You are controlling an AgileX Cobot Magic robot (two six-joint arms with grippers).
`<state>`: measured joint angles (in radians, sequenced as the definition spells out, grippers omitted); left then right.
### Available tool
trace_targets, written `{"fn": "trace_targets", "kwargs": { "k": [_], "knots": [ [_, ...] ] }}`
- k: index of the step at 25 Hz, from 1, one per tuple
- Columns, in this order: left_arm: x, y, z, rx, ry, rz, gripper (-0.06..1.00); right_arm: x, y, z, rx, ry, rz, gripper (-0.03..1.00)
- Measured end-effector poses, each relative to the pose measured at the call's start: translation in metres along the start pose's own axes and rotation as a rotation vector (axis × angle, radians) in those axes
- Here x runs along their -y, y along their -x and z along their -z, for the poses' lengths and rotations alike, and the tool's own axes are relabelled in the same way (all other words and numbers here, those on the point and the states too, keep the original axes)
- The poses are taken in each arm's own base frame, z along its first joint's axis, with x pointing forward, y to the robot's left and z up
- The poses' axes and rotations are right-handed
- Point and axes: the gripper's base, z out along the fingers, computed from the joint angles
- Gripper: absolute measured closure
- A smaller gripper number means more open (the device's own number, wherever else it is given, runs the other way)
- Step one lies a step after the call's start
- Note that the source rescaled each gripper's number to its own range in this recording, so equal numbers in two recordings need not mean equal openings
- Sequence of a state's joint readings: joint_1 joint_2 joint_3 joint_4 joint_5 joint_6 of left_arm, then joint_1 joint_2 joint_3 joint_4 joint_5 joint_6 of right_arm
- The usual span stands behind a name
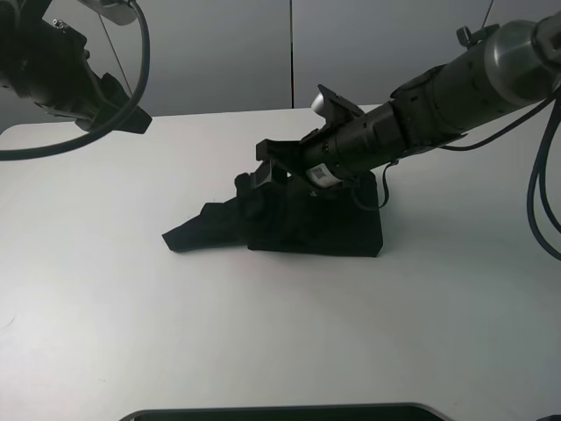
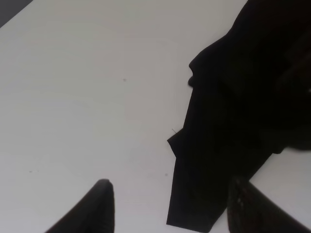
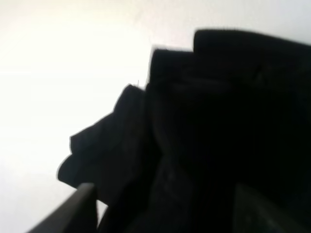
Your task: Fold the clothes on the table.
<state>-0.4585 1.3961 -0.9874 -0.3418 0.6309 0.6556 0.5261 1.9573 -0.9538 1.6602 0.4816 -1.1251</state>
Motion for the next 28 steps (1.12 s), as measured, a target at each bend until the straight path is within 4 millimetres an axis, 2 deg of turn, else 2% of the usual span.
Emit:
{"fn": "trace_targets", "kwargs": {
  "k": [5,10,13,17,22,28],
  "knots": [
    [0.000,0.000,0.000,0.001,-0.001,0.001,0.28,-0.013,-0.002,0.001,-0.016,0.142,0.092,0.25],
    [0.000,0.000,0.000,-0.003,-0.003,0.001,0.28,-0.014,-0.007,0.004,-0.074,0.141,0.185,0.26],
    [0.001,-0.001,0.000,-0.006,-0.006,0.001,0.28,-0.015,-0.012,0.006,-0.132,0.139,0.149,0.26],
    [0.002,0.000,0.006,0.008,-0.002,-0.002,0.28,-0.020,-0.012,0.005,-0.127,0.155,0.077,0.26],
    [0.005,0.004,0.028,0.068,0.021,-0.016,0.28,-0.035,-0.018,-0.006,-0.089,0.181,0.001,0.26],
    [0.014,0.007,0.074,0.199,0.073,-0.045,0.28,-0.032,-0.028,-0.037,-0.161,0.213,-0.033,0.26]
  ]
}}
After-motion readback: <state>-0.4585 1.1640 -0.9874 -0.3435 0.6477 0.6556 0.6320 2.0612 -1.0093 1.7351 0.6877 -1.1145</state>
